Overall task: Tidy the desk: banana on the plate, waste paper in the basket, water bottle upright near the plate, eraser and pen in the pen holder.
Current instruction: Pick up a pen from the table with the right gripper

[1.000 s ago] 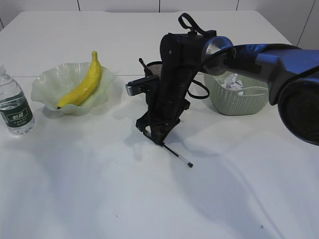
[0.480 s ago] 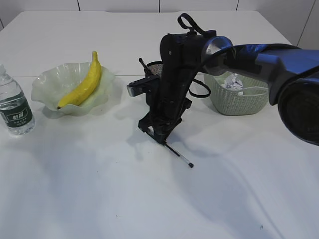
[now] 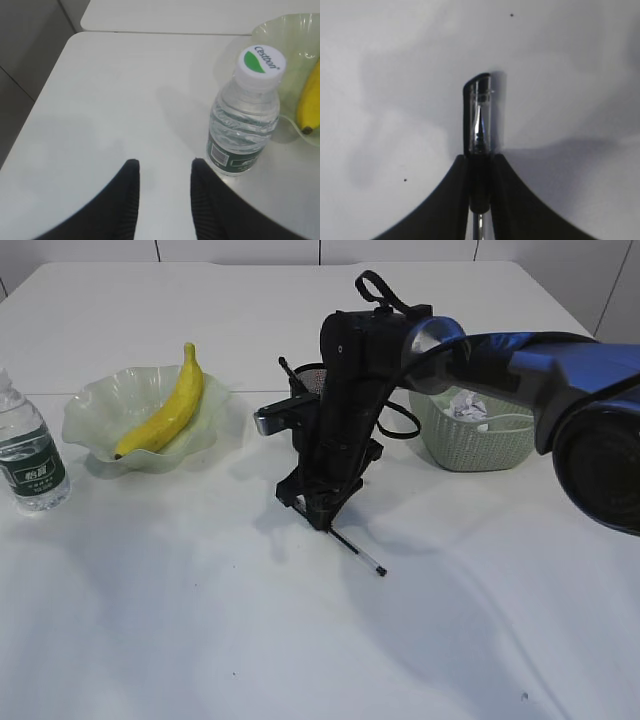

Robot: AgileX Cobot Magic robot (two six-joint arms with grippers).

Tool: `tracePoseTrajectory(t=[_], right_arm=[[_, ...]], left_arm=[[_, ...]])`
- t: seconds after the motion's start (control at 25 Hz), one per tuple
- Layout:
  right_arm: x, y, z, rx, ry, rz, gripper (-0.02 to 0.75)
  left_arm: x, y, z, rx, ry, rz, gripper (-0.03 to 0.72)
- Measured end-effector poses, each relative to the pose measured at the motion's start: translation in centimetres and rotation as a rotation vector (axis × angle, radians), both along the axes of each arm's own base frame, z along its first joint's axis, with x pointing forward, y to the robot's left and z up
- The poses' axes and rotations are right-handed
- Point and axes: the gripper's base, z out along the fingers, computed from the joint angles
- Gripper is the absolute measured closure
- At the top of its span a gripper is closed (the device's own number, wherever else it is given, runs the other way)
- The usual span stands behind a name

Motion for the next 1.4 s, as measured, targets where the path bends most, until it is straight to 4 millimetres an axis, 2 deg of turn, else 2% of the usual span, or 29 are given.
tracePoseTrajectory(t=[0.32,0.68,0.92,1.24,1.4], right_arm=[[0.2,0.1,-0.1,0.002,-0.003,0.0,0.631],[0.1,0.2,-0.2,0.015,0.004,-0.004,0.687],[0.2,0.7,-0.1,0.057,0.015,-0.015,0.692],[1.1,1.6,1.9,0.137,-0.04,-0.023,0.692],[1.2,1.7,2.2,0.152,-0.042,-0.027,0.693]], left_arm=[[0.0,0.0,0.0,0.0,0.0,0.0,0.452],[0.0,0.0,0.0,0.0,0.0,0.0,0.452],[0.0,0.0,0.0,0.0,0.0,0.0,0.452],[0.0,0.0,0.0,0.002,0.0,-0.001,0.452],[0.0,0.0,0.0,0.002,0.0,-0.001,0.452]])
